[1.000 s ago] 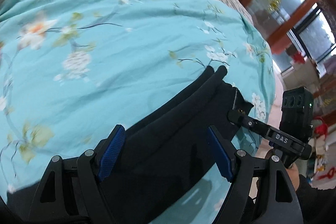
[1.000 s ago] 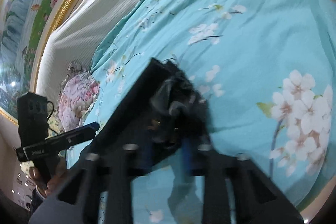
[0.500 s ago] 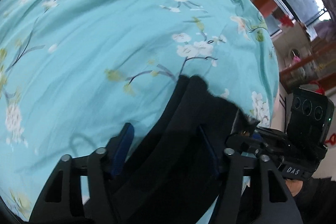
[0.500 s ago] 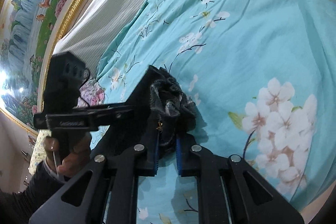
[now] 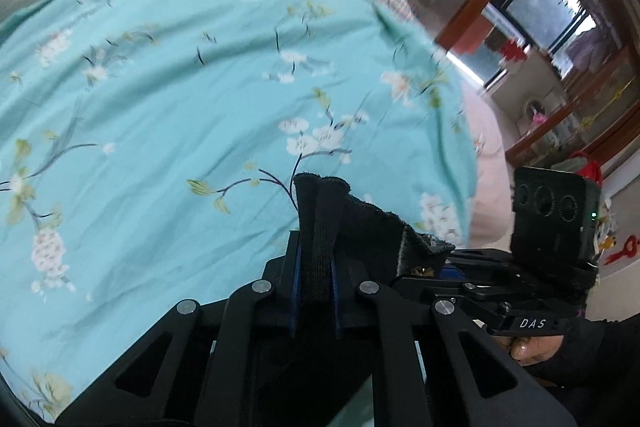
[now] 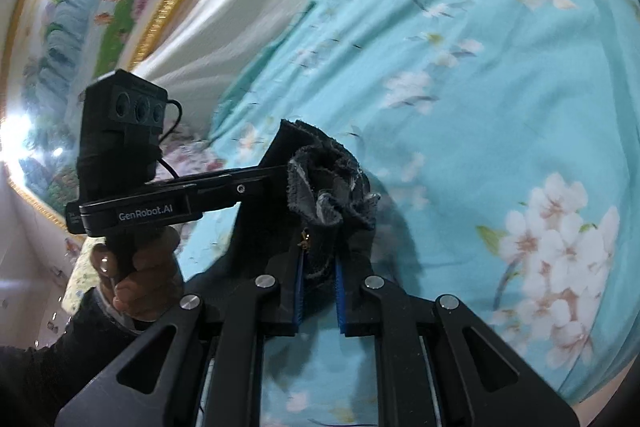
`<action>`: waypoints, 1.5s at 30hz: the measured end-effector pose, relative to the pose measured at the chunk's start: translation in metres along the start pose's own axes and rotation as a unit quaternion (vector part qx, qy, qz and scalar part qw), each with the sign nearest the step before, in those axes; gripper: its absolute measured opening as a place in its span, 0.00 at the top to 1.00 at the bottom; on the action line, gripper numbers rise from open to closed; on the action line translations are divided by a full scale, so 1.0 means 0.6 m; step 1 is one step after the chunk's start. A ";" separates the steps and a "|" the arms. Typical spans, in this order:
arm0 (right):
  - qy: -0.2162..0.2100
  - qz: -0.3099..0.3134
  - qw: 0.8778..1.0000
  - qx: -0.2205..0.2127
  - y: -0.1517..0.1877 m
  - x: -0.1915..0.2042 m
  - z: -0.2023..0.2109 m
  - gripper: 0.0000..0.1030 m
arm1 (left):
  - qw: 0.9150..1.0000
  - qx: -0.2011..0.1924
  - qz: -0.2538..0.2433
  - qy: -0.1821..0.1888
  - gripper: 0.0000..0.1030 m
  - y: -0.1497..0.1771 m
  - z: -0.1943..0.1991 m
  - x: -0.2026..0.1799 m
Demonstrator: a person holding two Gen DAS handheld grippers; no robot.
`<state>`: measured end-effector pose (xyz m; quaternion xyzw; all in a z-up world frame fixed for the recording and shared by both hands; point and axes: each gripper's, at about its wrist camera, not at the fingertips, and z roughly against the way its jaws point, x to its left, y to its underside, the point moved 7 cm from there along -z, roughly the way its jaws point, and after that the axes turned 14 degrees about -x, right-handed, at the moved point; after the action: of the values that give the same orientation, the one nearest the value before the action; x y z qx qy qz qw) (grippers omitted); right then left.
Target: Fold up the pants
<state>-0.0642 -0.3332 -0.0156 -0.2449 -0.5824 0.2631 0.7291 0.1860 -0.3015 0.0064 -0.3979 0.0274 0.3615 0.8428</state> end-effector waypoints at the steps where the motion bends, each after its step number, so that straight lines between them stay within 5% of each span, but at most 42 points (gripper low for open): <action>1: -0.012 0.002 1.000 -0.001 -0.001 0.012 0.001 0.87 | 1.000 -0.008 0.000 0.000 0.90 0.001 0.015 0.000; 11: -0.112 0.042 0.993 0.015 0.016 0.133 -0.010 0.87 | 0.997 -0.077 0.024 -0.014 0.90 0.021 0.168 0.024; 19: -0.167 0.068 0.981 0.069 0.092 0.209 -0.045 0.87 | 0.991 -0.115 0.053 -0.045 0.90 0.086 0.258 0.060; 33: -0.175 0.096 0.965 0.169 0.226 0.254 -0.133 0.87 | 0.974 -0.131 0.169 -0.078 0.90 0.227 0.312 0.168; 45: -0.142 0.130 0.956 0.222 0.295 0.244 -0.179 0.85 | 0.962 -0.116 0.221 -0.106 0.92 0.311 0.299 0.220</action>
<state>0.0500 -0.1095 -0.0495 -0.1108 -0.5699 0.5102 0.6345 0.1222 -0.0214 -0.0367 -0.4364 -0.0165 0.5799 0.6878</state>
